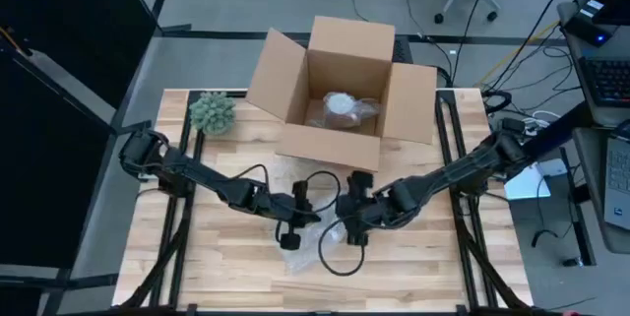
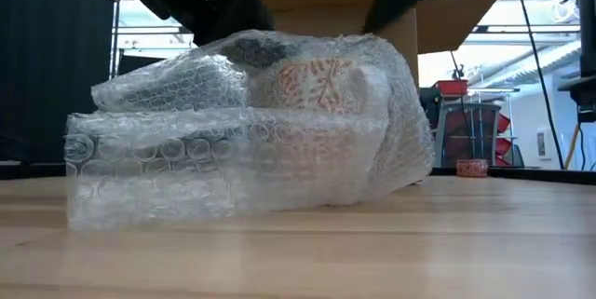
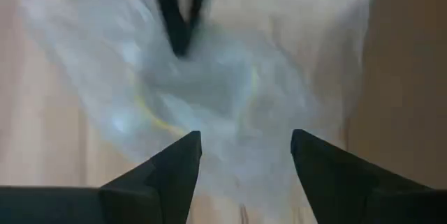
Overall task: Wrap mug
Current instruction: Wrap the orange mug with bubble wrap
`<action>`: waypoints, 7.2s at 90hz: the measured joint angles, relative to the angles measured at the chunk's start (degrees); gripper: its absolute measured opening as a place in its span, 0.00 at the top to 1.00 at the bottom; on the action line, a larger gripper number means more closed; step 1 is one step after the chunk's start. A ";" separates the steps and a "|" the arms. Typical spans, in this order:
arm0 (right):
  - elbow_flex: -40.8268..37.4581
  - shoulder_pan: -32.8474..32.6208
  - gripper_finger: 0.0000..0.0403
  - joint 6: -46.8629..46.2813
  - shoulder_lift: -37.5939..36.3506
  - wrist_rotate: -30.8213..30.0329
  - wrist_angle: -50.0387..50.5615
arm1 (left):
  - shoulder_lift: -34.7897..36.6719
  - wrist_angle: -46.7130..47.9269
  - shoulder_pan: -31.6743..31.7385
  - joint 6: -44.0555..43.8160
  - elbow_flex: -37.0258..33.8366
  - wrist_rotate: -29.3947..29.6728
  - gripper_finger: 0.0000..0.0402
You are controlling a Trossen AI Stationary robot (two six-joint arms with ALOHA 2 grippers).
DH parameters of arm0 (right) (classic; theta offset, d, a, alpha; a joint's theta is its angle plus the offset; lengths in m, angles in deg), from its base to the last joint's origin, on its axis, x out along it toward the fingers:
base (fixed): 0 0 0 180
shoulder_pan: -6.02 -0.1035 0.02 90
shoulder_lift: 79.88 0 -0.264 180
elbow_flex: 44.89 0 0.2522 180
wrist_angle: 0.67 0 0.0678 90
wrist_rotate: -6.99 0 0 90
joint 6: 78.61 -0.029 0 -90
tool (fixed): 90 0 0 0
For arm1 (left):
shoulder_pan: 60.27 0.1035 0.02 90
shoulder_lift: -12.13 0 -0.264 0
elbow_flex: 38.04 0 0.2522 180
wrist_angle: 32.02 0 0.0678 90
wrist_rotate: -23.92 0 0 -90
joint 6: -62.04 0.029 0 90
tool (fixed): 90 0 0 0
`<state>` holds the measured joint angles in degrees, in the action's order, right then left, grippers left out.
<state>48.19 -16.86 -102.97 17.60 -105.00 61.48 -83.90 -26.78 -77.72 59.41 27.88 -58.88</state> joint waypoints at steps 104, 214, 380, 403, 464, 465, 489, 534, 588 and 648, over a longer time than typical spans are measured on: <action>-3.00 4.76 0.48 9.05 3.85 18.49 -22.17 | -0.09 -0.32 -0.03 0.09 -0.04 0.12 1.00; -2.02 5.73 0.48 4.99 12.06 6.81 -17.59 | -0.09 -0.85 -0.03 0.25 0.01 -0.02 1.00; 1.33 5.24 0.48 1.62 15.58 6.94 -10.08 | -0.09 -2.40 -0.05 0.28 0.13 0.13 1.00; 0.46 6.44 0.48 1.62 7.80 7.61 -7.72 | -0.09 -0.90 0.01 0.57 -0.13 0.33 1.00; 0.71 7.82 0.48 1.08 10.73 13.40 -12.27 | -0.11 -1.40 -0.03 0.42 -0.11 -0.02 1.00; 0.72 7.83 0.48 1.10 11.22 13.60 -12.30 | -0.11 -1.40 -0.03 0.42 -0.11 -0.02 1.00; 1.31 9.55 0.48 1.45 16.99 18.43 -14.21 | -0.15 -1.70 0.02 0.07 -0.07 -0.09 1.00; 2.47 9.83 0.48 0.06 -0.70 20.18 -10.81 | -0.11 -1.48 -0.05 0.51 -0.07 0.16 1.00; 3.15 8.93 0.48 -1.34 18.64 18.21 -12.50 | -0.11 -1.57 -0.05 -0.10 -0.09 -0.14 1.00; 2.52 5.89 0.48 -2.07 2.17 16.14 -13.29 | -0.04 -1.53 -0.05 0.17 -0.07 0.25 1.00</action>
<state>50.71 -10.97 -105.04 19.78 -88.86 48.20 -83.94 -28.31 -77.77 59.58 27.81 -58.63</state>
